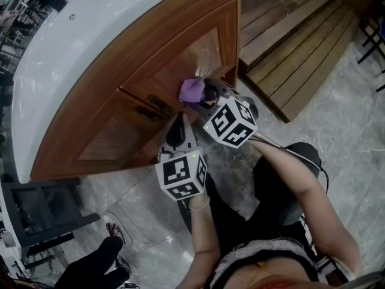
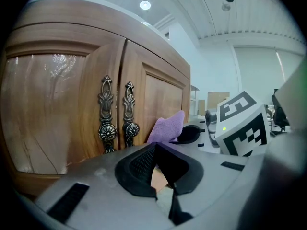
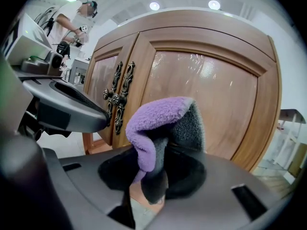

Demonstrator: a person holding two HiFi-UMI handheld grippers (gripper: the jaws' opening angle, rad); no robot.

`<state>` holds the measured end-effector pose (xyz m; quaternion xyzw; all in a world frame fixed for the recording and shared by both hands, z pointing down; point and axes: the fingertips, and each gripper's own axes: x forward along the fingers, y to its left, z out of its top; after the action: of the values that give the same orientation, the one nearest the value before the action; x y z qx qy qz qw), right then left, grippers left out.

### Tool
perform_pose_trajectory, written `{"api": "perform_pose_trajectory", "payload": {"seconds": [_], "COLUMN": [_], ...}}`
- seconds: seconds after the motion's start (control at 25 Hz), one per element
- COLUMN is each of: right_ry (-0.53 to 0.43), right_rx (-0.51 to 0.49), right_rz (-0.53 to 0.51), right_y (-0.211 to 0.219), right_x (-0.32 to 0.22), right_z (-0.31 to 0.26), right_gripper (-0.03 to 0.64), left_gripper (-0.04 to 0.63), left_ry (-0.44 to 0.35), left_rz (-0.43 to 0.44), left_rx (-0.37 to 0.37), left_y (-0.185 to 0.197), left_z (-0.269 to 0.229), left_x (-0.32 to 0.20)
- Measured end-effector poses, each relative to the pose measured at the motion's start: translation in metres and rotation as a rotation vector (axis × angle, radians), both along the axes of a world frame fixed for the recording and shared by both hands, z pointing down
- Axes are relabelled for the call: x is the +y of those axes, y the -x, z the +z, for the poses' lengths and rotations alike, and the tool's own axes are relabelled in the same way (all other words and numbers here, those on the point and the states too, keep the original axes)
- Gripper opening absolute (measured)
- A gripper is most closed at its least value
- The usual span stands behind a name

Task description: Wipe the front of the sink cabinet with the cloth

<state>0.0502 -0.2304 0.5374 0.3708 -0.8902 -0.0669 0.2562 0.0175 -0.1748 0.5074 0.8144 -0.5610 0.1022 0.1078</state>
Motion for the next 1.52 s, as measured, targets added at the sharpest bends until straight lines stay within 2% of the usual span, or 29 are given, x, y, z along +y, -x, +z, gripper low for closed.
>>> {"api": "perform_pose_trajectory", "payload": {"seconds": [0.8, 1.52], "right_ry": [0.001, 0.024], "right_rx": [0.012, -0.008], "right_rz": [0.082, 0.198], "right_y": [-0.041, -0.09], "right_x": [-0.02, -0.04], "right_z": [0.001, -0.003], "right_gripper": [0.184, 0.184], "left_gripper": [0.0, 0.002], "left_ry": [0.014, 0.023], "left_rz": [0.036, 0.064], "left_rx": [0.01, 0.018], "left_y": [-0.024, -0.038], "left_z": [0.007, 0.012], "left_x": [-0.01, -0.016]}}
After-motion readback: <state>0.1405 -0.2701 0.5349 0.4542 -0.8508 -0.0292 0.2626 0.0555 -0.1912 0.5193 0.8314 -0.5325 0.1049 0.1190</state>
